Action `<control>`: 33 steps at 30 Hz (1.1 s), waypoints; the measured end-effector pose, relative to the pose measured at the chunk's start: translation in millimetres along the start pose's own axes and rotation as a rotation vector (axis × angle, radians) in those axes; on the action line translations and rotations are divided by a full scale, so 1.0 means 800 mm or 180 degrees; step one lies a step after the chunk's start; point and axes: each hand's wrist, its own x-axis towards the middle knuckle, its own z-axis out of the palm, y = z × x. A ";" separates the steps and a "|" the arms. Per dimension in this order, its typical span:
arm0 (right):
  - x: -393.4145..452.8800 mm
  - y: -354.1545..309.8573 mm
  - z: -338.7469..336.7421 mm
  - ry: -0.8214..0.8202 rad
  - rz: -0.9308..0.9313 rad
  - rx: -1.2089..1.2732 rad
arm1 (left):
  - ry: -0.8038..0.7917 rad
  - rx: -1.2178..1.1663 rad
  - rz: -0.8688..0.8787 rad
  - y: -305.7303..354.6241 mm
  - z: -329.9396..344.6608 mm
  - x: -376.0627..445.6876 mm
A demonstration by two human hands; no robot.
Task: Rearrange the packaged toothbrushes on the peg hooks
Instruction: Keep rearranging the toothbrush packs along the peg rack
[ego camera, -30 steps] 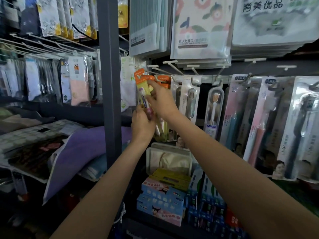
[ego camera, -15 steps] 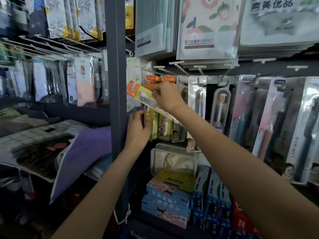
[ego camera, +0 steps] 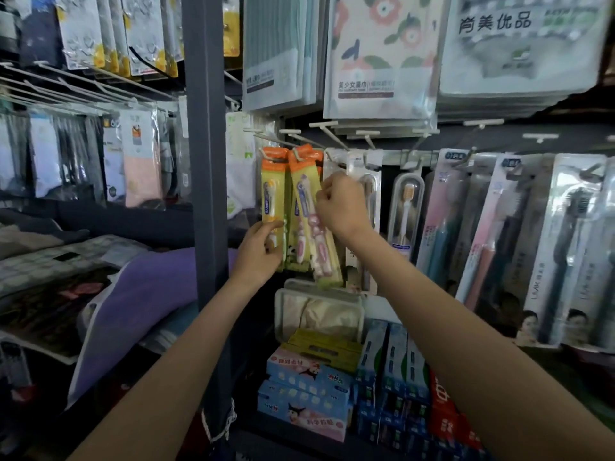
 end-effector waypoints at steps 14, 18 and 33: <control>-0.047 0.042 -0.008 -0.0281 -0.0060 0.0153 | 0.0447 0.0013 0.0093 0.008 -0.009 -0.030; -0.053 0.050 -0.018 -0.0372 -0.0075 0.0172 | 0.0645 -0.0054 -0.0024 0.005 -0.003 -0.038; -0.065 0.102 -0.050 -0.0141 0.0201 0.0135 | 0.1078 0.0126 -0.0312 0.018 0.024 -0.009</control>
